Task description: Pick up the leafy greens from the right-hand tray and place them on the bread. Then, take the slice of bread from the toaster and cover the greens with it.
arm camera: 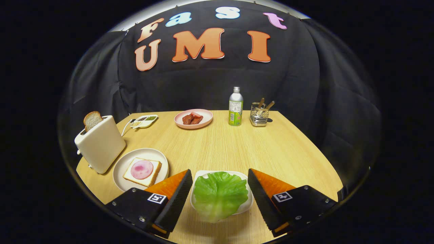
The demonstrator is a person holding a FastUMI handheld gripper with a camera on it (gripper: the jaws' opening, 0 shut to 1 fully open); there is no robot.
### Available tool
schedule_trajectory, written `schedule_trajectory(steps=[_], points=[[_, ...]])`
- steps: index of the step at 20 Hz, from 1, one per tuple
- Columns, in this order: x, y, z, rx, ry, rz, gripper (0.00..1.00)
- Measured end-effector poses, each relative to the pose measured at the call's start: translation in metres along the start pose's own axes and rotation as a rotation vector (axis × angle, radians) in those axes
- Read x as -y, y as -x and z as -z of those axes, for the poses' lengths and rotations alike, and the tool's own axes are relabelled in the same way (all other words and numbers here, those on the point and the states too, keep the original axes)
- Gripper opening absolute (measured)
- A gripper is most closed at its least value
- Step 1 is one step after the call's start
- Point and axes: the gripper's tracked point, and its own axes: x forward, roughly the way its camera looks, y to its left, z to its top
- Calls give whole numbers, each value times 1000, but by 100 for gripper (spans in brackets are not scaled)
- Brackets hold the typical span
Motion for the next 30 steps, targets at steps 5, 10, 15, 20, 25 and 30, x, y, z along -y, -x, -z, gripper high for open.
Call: schedule_trajectory(steps=[5, 10, 15, 20, 25, 30], points=[[6, -22, 37, -100, 16, -6, 99], [6, -29, 59, -156, 16, -20, 98], [6, -39, 76, -209, 25, -26, 99], [8, -42, 83, -242, 10, -21, 97], [5, -43, 82, -256, 34, -36, 88], [2, -43, 81, -251, 49, -49, 67]])
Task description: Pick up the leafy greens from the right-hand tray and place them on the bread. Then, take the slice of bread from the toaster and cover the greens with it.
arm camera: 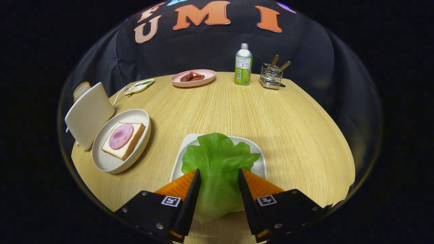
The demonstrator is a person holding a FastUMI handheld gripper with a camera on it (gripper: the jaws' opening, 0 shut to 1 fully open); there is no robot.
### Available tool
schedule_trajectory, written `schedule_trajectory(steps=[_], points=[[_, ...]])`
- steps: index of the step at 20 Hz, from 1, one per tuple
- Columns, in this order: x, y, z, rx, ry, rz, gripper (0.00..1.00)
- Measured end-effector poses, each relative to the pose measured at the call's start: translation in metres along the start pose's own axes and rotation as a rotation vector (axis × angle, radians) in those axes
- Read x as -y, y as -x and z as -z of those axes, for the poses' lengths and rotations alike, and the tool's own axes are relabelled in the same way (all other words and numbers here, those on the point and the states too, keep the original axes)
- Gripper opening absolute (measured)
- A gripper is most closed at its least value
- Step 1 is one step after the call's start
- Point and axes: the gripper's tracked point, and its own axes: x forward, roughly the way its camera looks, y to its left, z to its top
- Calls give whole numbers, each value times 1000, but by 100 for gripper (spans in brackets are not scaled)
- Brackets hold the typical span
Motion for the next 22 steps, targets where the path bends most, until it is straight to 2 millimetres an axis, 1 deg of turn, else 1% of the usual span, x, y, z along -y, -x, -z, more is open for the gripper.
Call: schedule_trajectory(steps=[2, 3, 4, 5, 6, 7, 9, 10, 13, 16, 22], points=[[-3, -1, -1, 6, 12, -9, 55], [-3, -1, -1, 9, 17, -14, 51], [-3, -2, -2, 8, 21, -16, 43], [-2, -2, -3, 10, 19, -15, 39], [0, -2, -3, 11, 12, -14, 31], [3, -3, -4, 13, 0, -4, 28], [3, -1, -7, 15, -50, -13, 5], [2, 1, -10, 23, -62, -13, 2], [-4, 8, -17, 37, -64, -27, 1], [-18, 16, -28, 54, -77, -53, 1], [-52, 28, -54, 92, -71, -98, 1]])
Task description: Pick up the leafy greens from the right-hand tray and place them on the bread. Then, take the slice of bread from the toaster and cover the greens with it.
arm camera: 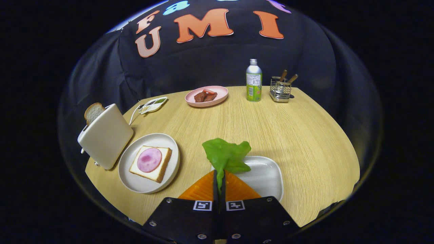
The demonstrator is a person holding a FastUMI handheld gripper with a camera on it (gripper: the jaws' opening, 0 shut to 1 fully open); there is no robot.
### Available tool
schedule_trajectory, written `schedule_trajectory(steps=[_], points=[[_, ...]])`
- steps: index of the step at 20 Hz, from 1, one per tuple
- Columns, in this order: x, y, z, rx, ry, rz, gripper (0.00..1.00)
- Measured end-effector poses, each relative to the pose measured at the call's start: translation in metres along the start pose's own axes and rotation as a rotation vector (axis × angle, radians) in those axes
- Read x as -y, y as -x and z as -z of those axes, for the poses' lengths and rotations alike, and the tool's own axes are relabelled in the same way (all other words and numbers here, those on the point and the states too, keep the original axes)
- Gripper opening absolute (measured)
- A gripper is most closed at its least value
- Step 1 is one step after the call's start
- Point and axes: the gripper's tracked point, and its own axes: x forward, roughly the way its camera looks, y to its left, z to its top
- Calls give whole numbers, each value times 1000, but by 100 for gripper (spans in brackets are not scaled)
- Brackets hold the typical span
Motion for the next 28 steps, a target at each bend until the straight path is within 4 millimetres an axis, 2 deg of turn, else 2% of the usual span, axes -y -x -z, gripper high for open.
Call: schedule_trajectory(steps=[15, 24, 28], points=[[-115, -13, -21, 15, 31, -133, 1], [-169, -27, -21, -3, 18, -209, 1], [-182, -39, -14, -32, 1, -224, 2]])
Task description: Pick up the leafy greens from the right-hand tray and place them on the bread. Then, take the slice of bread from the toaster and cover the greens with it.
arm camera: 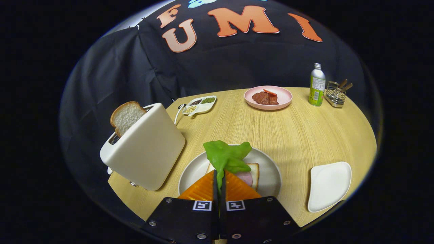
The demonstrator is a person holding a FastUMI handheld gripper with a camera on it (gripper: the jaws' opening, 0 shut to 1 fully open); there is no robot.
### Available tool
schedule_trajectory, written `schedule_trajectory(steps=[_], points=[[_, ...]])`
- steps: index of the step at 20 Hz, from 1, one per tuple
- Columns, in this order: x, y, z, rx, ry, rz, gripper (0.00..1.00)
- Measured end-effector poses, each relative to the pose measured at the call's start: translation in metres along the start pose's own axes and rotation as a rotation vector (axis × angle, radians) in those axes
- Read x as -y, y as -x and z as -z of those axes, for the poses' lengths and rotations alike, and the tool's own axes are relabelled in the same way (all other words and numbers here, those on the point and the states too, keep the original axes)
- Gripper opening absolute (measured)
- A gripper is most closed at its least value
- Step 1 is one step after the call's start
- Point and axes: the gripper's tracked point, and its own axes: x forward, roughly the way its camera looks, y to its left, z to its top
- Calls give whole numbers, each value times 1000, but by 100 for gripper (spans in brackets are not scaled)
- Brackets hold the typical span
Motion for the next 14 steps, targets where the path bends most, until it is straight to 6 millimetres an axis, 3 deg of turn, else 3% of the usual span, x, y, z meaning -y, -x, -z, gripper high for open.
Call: schedule_trajectory(steps=[9, 11, 14], points=[[12, -9, 10, -31, 21, 87, 6], [13, -8, 10, -31, 26, 97, 12], [16, -7, 12, -31, 33, 113, 28]])
